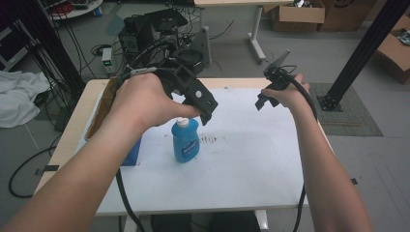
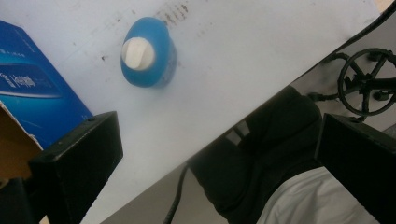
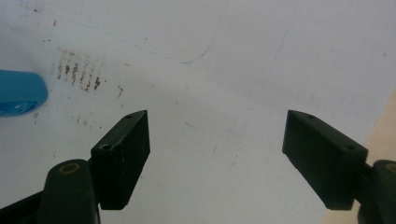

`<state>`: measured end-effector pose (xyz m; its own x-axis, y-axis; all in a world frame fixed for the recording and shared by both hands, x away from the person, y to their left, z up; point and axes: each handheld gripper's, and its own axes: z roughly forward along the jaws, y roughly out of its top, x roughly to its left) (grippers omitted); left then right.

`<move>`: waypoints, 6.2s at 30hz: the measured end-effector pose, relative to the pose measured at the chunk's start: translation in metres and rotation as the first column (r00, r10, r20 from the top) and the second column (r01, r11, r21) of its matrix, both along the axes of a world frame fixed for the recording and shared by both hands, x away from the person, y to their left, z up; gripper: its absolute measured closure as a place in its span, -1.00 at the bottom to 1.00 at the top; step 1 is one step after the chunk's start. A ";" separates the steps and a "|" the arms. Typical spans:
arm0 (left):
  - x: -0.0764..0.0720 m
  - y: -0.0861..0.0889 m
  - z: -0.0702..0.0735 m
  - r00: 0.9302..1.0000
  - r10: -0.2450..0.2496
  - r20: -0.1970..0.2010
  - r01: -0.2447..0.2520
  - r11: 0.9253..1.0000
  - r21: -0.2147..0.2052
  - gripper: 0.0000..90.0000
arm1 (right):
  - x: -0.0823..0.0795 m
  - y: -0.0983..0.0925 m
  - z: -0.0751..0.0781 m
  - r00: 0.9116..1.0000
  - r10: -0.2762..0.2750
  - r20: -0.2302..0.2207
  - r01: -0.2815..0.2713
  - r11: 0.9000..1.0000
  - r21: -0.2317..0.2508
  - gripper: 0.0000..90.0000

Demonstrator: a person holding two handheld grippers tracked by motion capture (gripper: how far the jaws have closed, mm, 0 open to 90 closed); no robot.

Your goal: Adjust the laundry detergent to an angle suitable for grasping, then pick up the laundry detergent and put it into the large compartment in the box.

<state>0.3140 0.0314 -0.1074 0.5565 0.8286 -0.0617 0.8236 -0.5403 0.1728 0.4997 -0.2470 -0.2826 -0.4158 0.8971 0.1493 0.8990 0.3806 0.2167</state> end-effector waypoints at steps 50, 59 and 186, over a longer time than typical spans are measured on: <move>0.064 0.009 -0.081 0.987 -0.160 0.011 0.157 0.981 0.111 -0.97 | -0.001 -0.018 -0.005 1.000 -0.010 0.001 0.010 1.000 0.000 -0.49; 0.075 0.015 -0.103 0.987 -0.161 0.004 0.159 0.981 0.112 -0.98 | -0.002 -0.018 -0.007 1.000 -0.003 0.003 0.003 1.000 -0.001 -0.49; 0.094 0.003 -0.181 0.969 -0.231 -0.088 0.244 0.953 0.178 -0.17 | -0.001 -0.026 -0.024 1.000 -0.004 -0.019 0.004 1.000 0.003 -0.48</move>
<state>0.4077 0.0346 -0.2882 0.7386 0.6731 0.0376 0.6735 -0.7392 0.0007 0.4986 -0.2729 -0.3062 -0.4090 0.8985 0.1596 0.9046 0.3762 0.2004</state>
